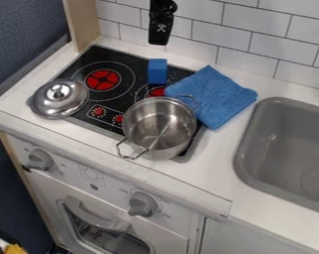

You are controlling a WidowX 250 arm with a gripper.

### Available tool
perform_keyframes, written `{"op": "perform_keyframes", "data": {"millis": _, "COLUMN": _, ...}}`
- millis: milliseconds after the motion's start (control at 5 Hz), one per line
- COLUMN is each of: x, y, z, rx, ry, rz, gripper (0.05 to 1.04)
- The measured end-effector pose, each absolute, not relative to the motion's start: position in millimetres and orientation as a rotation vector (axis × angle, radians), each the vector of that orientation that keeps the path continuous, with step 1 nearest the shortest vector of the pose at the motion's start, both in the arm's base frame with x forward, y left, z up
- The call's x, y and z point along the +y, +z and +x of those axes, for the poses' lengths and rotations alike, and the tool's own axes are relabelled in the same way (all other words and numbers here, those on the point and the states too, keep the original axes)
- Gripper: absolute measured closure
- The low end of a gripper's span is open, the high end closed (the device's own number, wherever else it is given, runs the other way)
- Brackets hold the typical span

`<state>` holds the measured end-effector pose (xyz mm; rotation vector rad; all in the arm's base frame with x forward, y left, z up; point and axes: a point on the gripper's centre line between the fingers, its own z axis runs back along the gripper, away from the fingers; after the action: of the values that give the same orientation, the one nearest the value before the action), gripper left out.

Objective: Moved the silver pot lid to the right side of the stove on the blue cloth

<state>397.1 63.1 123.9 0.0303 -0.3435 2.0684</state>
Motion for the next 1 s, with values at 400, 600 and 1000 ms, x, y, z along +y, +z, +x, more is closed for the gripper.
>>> {"op": "perform_keyframes", "data": {"millis": 400, "x": 85, "y": 96, "z": 382, "rx": -0.278, "ry": 2.163, "rz": 0.102, "gripper": 0.084}}
{"op": "perform_keyframes", "data": {"millis": 600, "x": 117, "y": 99, "z": 367, "rx": -0.284, "ry": 2.27, "rz": 0.096, "gripper": 0.084}}
{"op": "perform_keyframes", "data": {"millis": 1000, "x": 163, "y": 84, "z": 333, "rx": -0.286, "ry": 2.443, "rz": 0.149, "gripper": 0.084}}
